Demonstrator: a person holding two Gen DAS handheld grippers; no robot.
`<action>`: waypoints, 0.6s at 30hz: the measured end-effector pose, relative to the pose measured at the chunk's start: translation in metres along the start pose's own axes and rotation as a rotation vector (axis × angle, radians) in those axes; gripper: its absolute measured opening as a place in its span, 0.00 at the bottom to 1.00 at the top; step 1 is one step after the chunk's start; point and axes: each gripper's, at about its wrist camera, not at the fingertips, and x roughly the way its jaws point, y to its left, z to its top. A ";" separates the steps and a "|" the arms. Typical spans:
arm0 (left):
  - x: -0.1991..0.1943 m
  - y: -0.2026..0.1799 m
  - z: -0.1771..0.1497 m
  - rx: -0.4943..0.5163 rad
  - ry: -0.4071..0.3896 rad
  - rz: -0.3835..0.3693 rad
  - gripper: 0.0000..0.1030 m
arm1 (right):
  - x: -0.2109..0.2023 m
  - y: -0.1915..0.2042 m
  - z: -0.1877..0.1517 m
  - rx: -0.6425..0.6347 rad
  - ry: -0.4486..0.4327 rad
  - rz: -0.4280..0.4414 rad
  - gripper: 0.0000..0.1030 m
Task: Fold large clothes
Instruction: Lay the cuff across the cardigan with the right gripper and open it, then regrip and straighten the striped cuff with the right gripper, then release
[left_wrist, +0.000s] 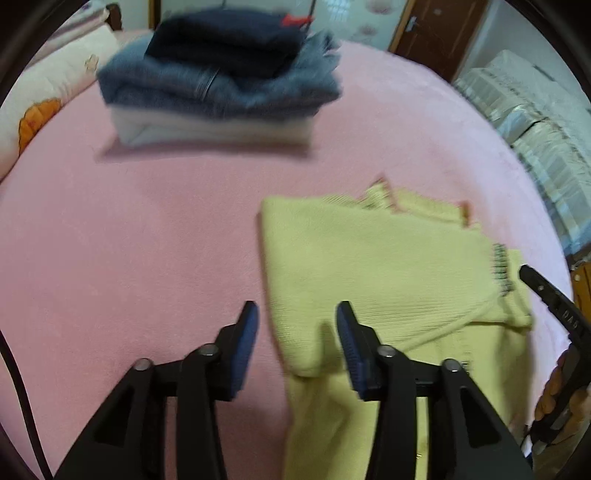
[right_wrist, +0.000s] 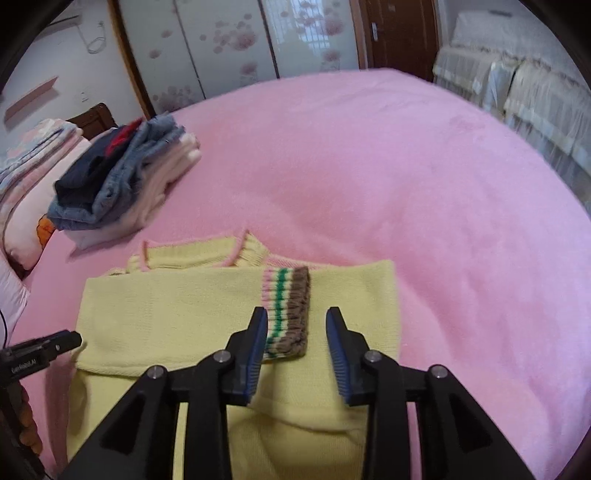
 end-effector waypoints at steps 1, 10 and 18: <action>-0.009 -0.006 0.001 0.004 -0.026 -0.020 0.58 | -0.005 0.007 0.000 -0.016 -0.009 0.005 0.32; -0.005 -0.048 0.018 -0.017 -0.086 -0.119 0.71 | 0.017 0.089 -0.004 -0.189 0.017 0.124 0.32; 0.055 -0.039 0.020 -0.056 0.008 -0.056 0.43 | 0.060 0.077 0.000 -0.176 0.074 0.106 0.29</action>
